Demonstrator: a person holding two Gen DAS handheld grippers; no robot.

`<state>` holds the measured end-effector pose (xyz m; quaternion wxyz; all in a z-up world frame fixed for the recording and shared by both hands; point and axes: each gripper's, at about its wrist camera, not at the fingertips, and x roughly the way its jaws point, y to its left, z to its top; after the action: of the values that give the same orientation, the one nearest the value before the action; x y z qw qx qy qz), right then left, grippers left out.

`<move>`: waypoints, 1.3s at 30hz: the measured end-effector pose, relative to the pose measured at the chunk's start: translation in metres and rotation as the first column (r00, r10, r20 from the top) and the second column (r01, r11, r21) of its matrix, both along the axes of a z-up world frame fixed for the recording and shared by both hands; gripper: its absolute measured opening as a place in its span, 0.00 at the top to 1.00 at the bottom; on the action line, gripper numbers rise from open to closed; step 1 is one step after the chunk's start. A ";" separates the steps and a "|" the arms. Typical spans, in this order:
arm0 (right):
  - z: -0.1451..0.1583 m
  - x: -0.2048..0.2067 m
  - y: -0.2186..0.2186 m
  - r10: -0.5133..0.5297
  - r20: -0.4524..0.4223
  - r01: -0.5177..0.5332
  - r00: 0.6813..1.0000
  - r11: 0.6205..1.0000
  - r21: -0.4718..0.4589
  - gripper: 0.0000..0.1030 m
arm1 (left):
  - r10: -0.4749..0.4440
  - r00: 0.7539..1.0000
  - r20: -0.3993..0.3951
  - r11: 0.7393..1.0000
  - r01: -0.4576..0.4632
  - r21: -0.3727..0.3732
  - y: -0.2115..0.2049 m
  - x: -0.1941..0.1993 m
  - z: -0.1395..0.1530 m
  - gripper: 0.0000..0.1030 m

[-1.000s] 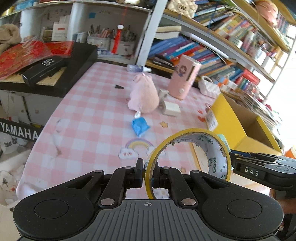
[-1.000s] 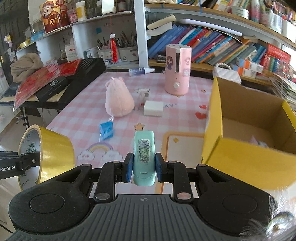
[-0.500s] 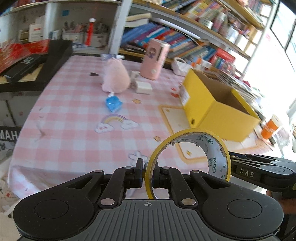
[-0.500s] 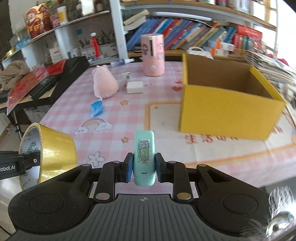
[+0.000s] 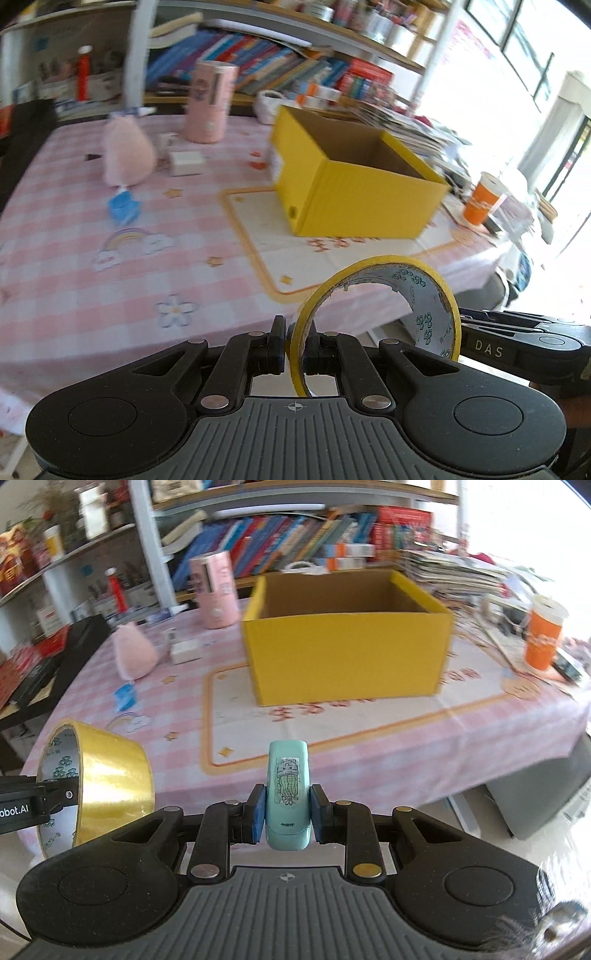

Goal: Organize objects
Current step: 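Carry the tape roll and mint-green dispenser with both grippers over the yellow box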

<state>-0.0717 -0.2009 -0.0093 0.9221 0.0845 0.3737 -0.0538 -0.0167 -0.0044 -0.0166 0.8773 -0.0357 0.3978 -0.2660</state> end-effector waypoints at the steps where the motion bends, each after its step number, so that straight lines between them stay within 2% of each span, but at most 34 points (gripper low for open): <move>1: 0.000 -0.003 -0.005 -0.019 -0.003 0.019 1.000 1.000 0.001 0.78 | -0.018 1.000 0.000 1.000 0.018 0.002 -0.006 0.000 0.000 0.94; 7: -0.001 -0.018 -0.032 -0.114 -0.017 0.114 0.993 0.993 0.011 0.78 | -0.107 0.994 -0.002 0.994 0.107 0.010 -0.039 0.002 0.000 0.94; 13: -0.003 -0.021 -0.055 -0.169 -0.024 0.169 0.985 0.985 0.017 0.78 | -0.153 0.988 -0.001 0.988 0.153 0.016 -0.064 0.009 -0.001 0.94; 29: 0.001 0.024 -0.093 -0.149 -0.017 0.149 0.989 0.988 0.030 0.78 | -0.133 0.990 0.037 0.991 0.132 0.037 -0.094 0.049 0.008 0.94; 39: 0.025 0.067 -0.124 -0.127 0.058 0.127 0.990 0.992 0.000 0.78 | -0.099 0.990 0.104 0.995 0.099 0.006 -0.118 0.091 0.030 0.94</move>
<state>-0.0046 -0.3248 0.0153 0.9275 0.1079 0.3405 -0.1107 0.0746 -0.1225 0.0134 0.8827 -0.0015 0.3528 -0.3106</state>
